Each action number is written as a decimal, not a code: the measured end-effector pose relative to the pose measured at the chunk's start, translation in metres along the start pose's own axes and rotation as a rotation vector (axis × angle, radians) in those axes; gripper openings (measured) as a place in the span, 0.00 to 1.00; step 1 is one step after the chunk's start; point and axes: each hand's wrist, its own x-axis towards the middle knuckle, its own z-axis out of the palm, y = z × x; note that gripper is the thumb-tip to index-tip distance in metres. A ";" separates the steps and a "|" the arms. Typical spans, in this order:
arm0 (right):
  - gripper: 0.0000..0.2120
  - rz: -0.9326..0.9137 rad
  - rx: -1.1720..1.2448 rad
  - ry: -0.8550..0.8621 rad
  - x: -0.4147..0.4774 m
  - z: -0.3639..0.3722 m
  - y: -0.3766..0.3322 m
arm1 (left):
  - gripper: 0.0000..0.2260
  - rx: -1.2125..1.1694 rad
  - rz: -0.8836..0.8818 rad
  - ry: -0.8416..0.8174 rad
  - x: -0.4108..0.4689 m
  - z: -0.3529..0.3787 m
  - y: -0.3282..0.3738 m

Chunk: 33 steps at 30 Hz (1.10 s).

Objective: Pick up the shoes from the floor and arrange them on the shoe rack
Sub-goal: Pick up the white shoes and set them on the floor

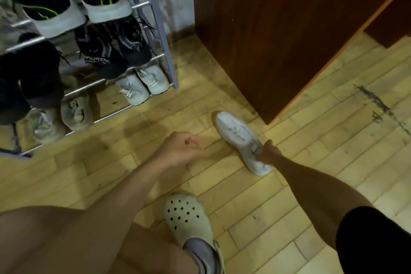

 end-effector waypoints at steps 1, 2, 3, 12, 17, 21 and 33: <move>0.32 0.019 0.036 -0.029 0.002 0.000 0.000 | 0.13 0.039 0.008 0.013 0.000 -0.001 -0.005; 0.31 0.035 0.059 -0.064 0.004 0.000 0.001 | 0.12 0.068 0.011 0.023 0.001 -0.001 -0.009; 0.28 0.044 0.080 -0.097 0.002 -0.002 0.001 | 0.11 0.083 0.012 0.027 0.000 -0.002 -0.012; 0.26 -0.186 0.313 -0.239 -0.063 -0.010 -0.029 | 0.16 0.015 -0.067 0.080 -0.027 -0.009 -0.003; 0.27 -0.527 0.342 -0.263 -0.122 -0.037 -0.080 | 0.24 -0.079 -0.071 0.204 -0.069 -0.023 0.007; 0.24 -0.772 0.360 -0.314 -0.184 -0.049 -0.131 | 0.18 -0.178 -0.071 0.305 -0.115 -0.053 0.010; 0.24 -1.226 0.149 -0.301 -0.380 -0.032 -0.272 | 0.09 -0.748 0.085 0.730 -0.258 -0.161 -0.048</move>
